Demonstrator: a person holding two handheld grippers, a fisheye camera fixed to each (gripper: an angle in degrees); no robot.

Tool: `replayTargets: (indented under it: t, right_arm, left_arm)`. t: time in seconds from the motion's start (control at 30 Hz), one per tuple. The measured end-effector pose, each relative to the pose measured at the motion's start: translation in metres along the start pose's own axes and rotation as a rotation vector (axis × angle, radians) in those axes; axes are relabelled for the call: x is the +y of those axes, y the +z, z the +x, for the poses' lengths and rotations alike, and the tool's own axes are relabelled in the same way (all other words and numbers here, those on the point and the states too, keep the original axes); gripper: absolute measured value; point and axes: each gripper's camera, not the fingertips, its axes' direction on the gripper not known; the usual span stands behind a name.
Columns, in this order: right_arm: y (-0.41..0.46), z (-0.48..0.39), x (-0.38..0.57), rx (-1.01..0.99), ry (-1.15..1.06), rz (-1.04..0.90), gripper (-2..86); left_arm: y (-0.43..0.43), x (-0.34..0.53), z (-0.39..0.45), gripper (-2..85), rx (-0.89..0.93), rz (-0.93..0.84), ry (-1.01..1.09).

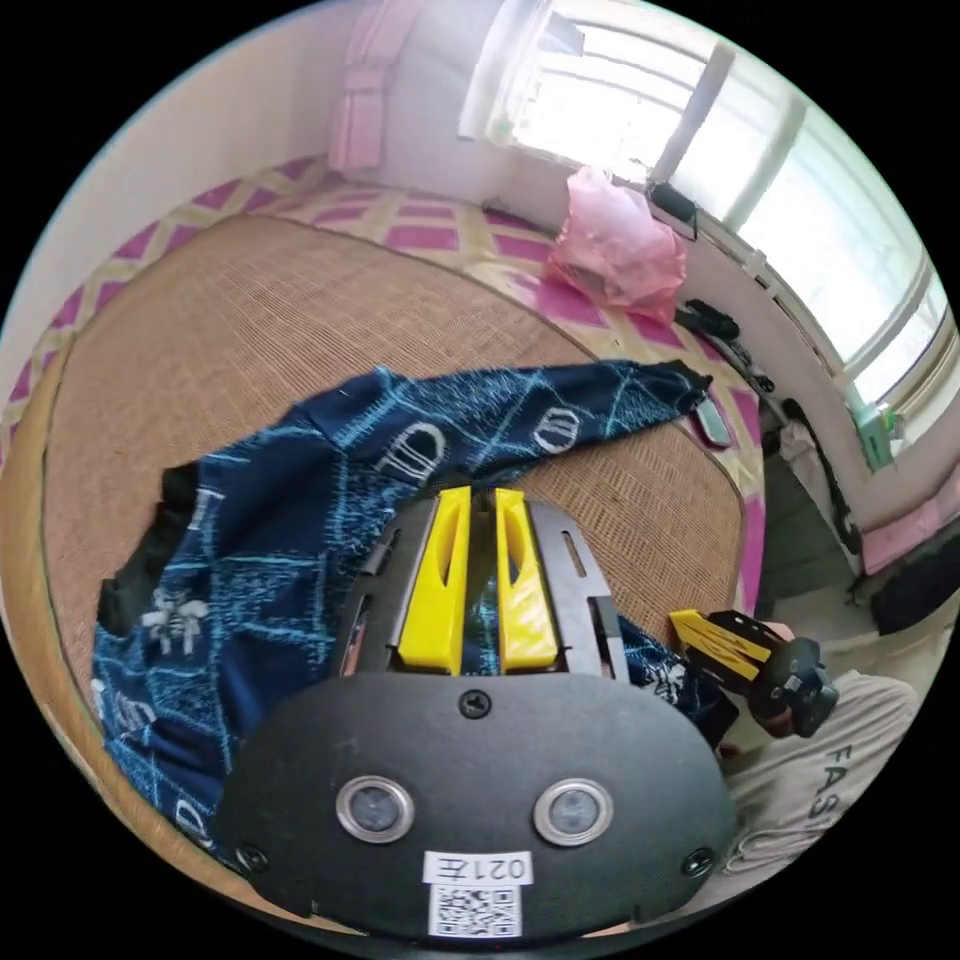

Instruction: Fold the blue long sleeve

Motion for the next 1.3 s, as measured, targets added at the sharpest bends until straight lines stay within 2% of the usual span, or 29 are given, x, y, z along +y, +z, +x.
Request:
replayTargets:
  t: [0.07,0.13,0.23,0.37,0.47,0.6,0.73,0.87,0.93,1.03,1.2,1.3]
  right_arm:
    - [-0.001,0.014,0.003,-0.002,0.006,0.005,-0.6]
    - [-0.006,0.043,0.01,-0.058,0.092,0.047,-0.5]
    - [-0.011,0.137,0.031,-0.217,0.372,0.173,1.6]
    - [0.043,0.282,0.069,-0.464,0.818,0.193,7.8]
    - [0.083,0.352,0.104,-0.432,1.109,0.159,9.6]
    - [0.112,0.398,0.127,-0.397,1.315,0.107,10.9]
    - [0.141,0.424,0.141,-0.519,1.555,0.153,9.1]
    - [0.151,0.44,0.142,-0.501,1.738,0.219,4.8]
    - [0.149,0.443,0.137,-0.503,1.772,0.237,1.9]
    - [0.115,0.451,0.107,-0.464,1.671,0.336,0.5]
    - [-0.012,0.442,-0.023,-0.326,1.216,0.522,-0.1]
    - [-0.105,0.397,-0.134,-0.301,0.892,0.613,-0.2]
  left_arm:
    - [0.011,0.01,-0.027,7.8,0.171,0.021,-0.035]
    - [-0.015,0.044,-0.066,7.4,0.416,0.242,-0.051]
    - [-0.054,0.091,-0.115,6.1,0.514,0.344,-0.134]
    - [-0.122,0.165,-0.132,0.0,0.369,0.41,-0.125]
    - [-0.18,0.231,-0.137,-0.7,0.315,0.459,-0.094]
    - [-0.242,0.321,-0.145,-0.9,0.251,0.475,-0.102]
    - [-0.28,0.394,-0.146,-0.9,0.109,0.448,-0.112]
    - [-0.306,0.447,-0.152,-0.9,0.125,0.502,-0.158]
    - [-0.322,0.481,-0.156,-0.9,0.133,0.542,-0.189]
    - [-0.339,0.522,-0.158,-0.9,0.131,0.571,-0.212]
    - [-0.372,0.582,-0.15,-0.9,0.092,0.611,-0.22]
    - [-0.39,0.619,-0.144,-0.9,0.081,0.637,-0.222]
